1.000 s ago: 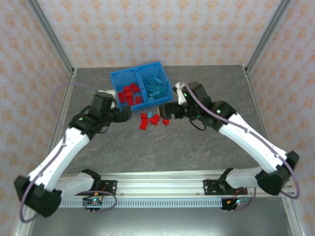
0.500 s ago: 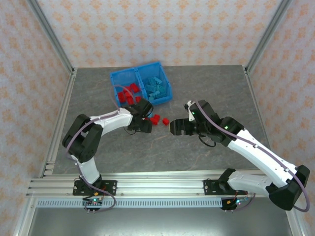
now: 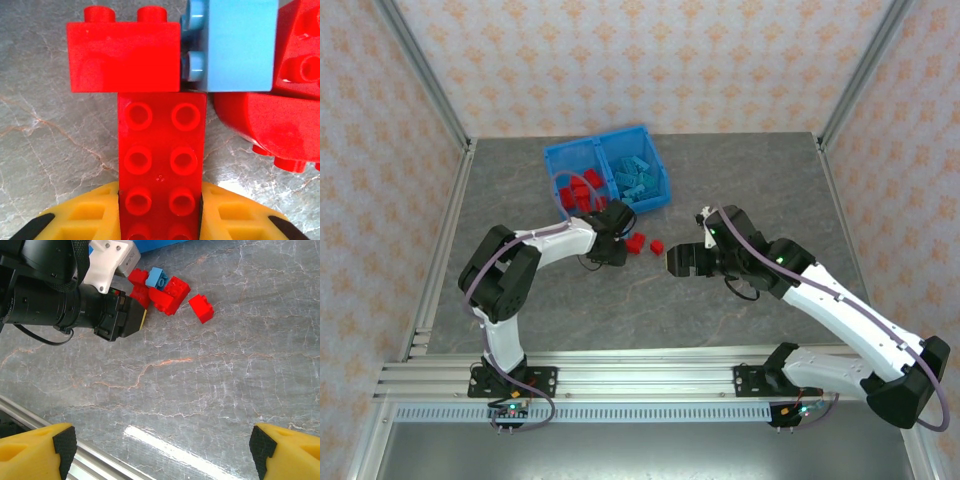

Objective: Sort the legos into containers by color

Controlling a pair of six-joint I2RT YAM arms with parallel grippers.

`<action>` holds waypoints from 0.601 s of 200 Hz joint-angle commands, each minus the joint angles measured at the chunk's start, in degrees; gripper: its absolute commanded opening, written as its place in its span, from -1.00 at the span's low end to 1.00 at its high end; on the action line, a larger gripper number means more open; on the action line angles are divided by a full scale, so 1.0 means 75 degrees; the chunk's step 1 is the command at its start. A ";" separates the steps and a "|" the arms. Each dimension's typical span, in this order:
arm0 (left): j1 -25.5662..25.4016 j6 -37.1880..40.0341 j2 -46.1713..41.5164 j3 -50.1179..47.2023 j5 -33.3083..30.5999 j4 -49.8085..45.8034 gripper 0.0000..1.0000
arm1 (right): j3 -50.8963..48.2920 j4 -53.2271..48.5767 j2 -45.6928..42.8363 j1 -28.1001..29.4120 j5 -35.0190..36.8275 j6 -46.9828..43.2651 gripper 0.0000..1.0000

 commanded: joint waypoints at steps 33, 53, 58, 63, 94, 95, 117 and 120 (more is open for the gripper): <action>-0.0364 0.0070 -0.1119 -0.0292 -0.0111 -0.0529 -0.40 | -0.0185 -0.0109 -0.0193 0.0052 -0.0065 0.0247 0.81; -0.0362 -0.0011 -0.2004 -0.0233 -0.0229 -0.0994 -0.41 | -0.0155 -0.0122 -0.0238 0.0052 -0.0113 0.0275 0.81; -0.0364 -0.0022 -0.2218 -0.0141 -0.0332 -0.1154 -0.41 | -0.0140 -0.0129 -0.0260 0.0052 -0.0105 0.0279 0.81; -0.0364 -0.0017 -0.2422 -0.0026 -0.0466 -0.1319 -0.42 | -0.0120 -0.0128 -0.0284 0.0052 -0.0102 0.0287 0.81; -0.0105 0.0189 -0.2890 0.1255 -0.1463 -0.2191 -0.44 | -0.0080 -0.0048 -0.0467 0.0052 0.0036 0.0390 0.82; -0.0082 0.0194 -0.2881 0.1301 -0.1478 -0.2211 -0.44 | -0.0079 -0.0047 -0.0471 0.0052 0.0037 0.0390 0.82; 0.0471 0.0213 -0.2541 0.2041 -0.1608 -0.2212 -0.44 | -0.0021 0.0023 -0.0509 0.0052 0.0056 0.0450 0.82; 0.0537 0.0198 -0.2481 0.2108 -0.1584 -0.2164 -0.44 | -0.0011 0.0029 -0.0509 0.0052 0.0070 0.0449 0.82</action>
